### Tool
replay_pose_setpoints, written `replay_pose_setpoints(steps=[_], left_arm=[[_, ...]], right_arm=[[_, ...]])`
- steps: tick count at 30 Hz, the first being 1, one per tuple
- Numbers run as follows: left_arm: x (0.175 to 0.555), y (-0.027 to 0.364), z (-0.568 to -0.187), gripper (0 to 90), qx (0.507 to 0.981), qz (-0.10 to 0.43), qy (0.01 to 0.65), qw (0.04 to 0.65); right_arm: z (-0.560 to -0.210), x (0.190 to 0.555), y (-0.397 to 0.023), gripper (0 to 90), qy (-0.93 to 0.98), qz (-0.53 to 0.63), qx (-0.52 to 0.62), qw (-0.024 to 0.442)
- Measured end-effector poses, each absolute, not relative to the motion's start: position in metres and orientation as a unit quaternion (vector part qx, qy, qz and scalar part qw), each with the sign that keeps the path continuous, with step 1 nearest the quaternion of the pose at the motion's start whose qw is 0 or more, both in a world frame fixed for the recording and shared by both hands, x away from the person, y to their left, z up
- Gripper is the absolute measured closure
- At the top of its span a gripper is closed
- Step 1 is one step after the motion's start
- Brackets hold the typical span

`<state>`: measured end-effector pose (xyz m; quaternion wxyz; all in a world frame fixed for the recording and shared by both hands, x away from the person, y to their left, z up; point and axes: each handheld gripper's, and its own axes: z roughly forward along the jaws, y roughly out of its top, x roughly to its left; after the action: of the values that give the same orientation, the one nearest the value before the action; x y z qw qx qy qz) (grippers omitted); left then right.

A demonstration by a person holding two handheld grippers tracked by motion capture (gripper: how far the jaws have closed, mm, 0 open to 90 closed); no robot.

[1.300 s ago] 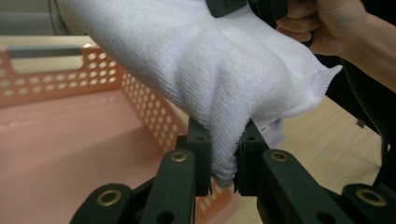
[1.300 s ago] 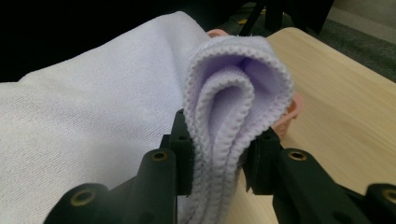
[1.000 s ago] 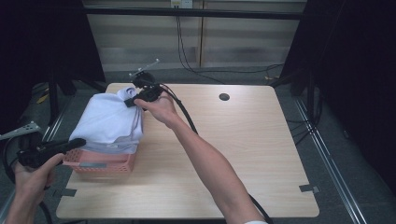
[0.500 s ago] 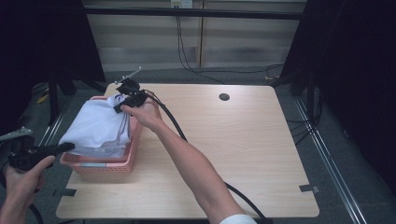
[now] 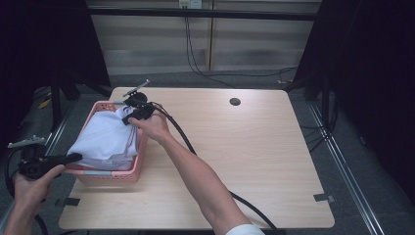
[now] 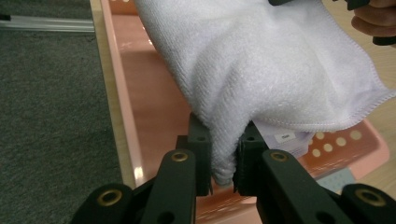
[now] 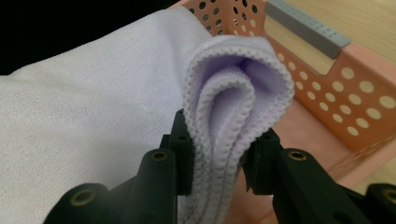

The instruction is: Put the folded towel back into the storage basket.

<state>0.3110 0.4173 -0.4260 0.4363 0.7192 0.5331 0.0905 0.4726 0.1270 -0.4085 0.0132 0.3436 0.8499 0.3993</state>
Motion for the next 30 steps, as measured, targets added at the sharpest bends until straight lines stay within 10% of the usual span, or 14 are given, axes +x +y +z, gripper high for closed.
replay_pose_setpoints(steps=[7,15,30], left_arm=[[0.316,0.411,-0.435,76.6,0.740,0.086,0.530,0.405],[0.310,0.397,-0.422,44.1,0.755,0.115,0.507,0.400],[0.302,0.339,-0.408,40.9,0.755,0.123,0.483,0.426]], right_arm=[[-0.427,0.475,0.133,65.0,0.855,0.384,0.348,0.015],[-0.428,0.479,0.125,38.2,0.845,0.403,0.351,0.033],[-0.392,0.450,0.039,36.6,0.835,0.461,0.299,0.044]])
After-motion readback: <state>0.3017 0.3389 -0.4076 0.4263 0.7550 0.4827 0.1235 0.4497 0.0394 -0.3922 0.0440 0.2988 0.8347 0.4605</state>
